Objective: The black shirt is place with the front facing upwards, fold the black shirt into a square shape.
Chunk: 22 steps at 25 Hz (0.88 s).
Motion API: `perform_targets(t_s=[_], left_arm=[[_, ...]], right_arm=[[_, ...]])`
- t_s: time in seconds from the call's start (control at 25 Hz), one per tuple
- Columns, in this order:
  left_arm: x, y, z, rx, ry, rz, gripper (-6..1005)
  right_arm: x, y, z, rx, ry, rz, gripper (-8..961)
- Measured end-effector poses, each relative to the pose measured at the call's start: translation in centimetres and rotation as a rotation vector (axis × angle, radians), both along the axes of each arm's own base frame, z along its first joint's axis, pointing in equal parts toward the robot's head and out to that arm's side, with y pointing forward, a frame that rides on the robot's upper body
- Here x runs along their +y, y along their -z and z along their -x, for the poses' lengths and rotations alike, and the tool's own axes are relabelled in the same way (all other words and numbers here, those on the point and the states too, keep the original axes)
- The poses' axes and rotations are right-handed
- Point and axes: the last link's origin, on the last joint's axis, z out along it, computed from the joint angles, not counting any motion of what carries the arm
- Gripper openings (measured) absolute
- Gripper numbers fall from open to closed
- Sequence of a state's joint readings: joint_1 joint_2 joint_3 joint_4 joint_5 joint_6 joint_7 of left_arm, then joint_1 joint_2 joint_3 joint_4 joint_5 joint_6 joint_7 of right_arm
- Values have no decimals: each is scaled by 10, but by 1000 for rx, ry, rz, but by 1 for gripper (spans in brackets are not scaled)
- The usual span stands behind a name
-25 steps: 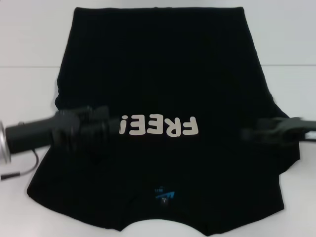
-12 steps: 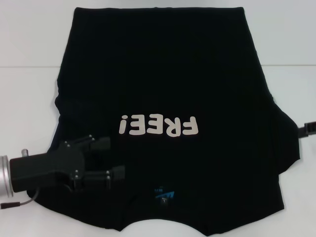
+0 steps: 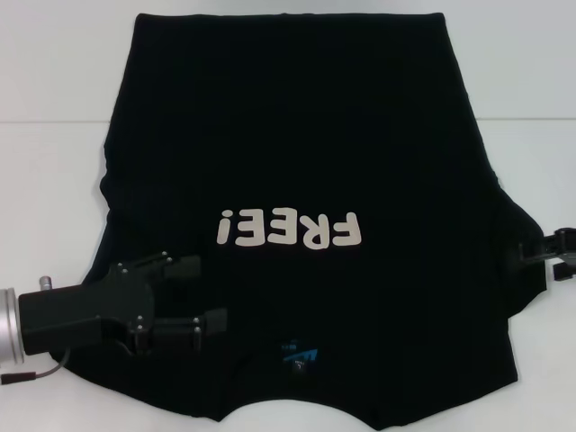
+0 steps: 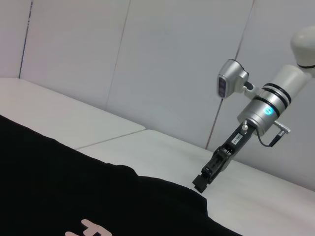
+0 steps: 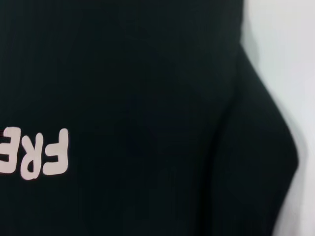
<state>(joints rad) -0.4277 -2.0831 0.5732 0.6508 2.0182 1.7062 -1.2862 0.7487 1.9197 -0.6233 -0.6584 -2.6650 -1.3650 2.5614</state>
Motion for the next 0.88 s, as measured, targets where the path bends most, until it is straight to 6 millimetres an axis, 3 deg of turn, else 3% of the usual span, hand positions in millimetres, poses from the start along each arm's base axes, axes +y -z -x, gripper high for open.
perform_targets(t_s=[0.28,0.6,0.88], left_arm=[[0,-1,1,0,-2,-3,945],[0,-3,2,2,-5,-5,942],[0,-3,2,-1,-5,-7,939]], right_arm=[[4,15,4,-18,-14,30,941],[7,15,8,-27,-23,22,942],[7,13,5,-32,-21,12,750]])
